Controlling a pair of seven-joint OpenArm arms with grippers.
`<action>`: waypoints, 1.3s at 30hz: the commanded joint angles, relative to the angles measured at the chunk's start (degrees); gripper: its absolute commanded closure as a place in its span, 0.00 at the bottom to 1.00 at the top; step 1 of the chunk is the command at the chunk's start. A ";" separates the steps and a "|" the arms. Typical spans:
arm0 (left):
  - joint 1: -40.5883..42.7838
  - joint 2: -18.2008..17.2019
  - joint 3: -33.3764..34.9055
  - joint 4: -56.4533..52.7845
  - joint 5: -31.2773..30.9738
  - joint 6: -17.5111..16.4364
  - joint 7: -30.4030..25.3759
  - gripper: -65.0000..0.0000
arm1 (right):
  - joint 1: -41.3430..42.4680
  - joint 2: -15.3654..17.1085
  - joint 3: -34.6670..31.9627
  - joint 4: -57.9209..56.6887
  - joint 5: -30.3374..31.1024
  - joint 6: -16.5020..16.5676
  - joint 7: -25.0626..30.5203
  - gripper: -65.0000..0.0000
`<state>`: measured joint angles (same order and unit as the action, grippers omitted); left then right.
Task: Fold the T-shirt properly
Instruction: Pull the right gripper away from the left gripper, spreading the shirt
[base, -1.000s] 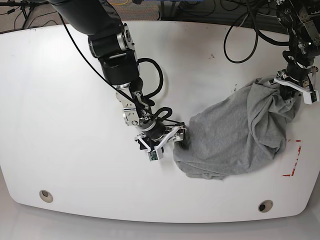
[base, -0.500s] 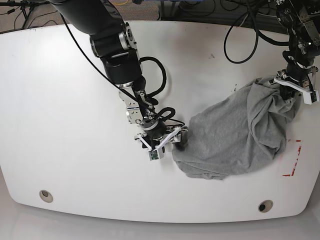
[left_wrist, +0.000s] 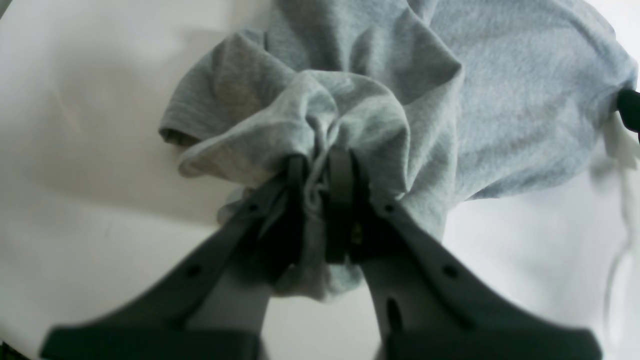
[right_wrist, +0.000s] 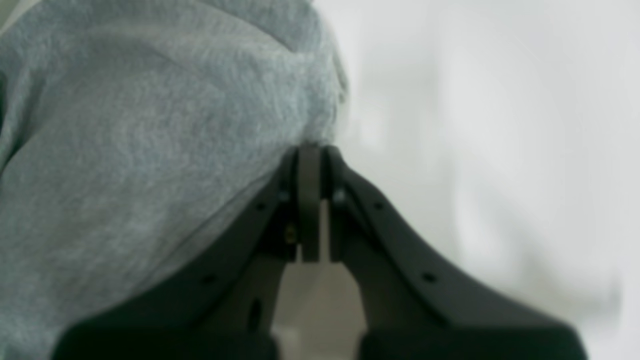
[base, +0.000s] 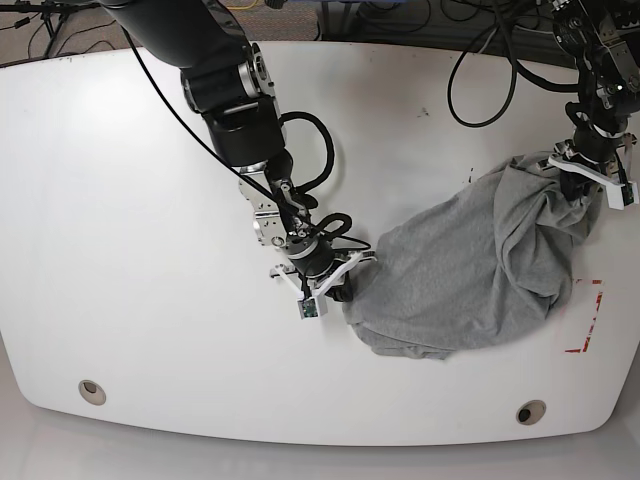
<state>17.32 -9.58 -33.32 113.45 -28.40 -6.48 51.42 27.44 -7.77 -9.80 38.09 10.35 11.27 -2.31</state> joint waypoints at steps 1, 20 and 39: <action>-0.22 -0.66 -0.13 0.97 -0.65 -0.16 -1.09 0.94 | -0.67 -0.36 0.18 5.21 0.33 0.12 -0.20 1.00; -0.40 -0.66 -0.04 1.32 -0.65 -9.30 -1.18 0.94 | -20.80 5.35 5.45 48.90 0.68 0.12 -20.51 1.00; -0.40 -0.75 -0.04 1.32 -0.48 -13.17 -1.18 0.94 | -37.95 8.52 12.75 69.21 0.68 0.73 -30.09 1.00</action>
<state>17.17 -9.72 -33.06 113.67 -28.34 -19.55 51.42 -10.63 0.60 3.44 105.80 10.59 11.60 -33.76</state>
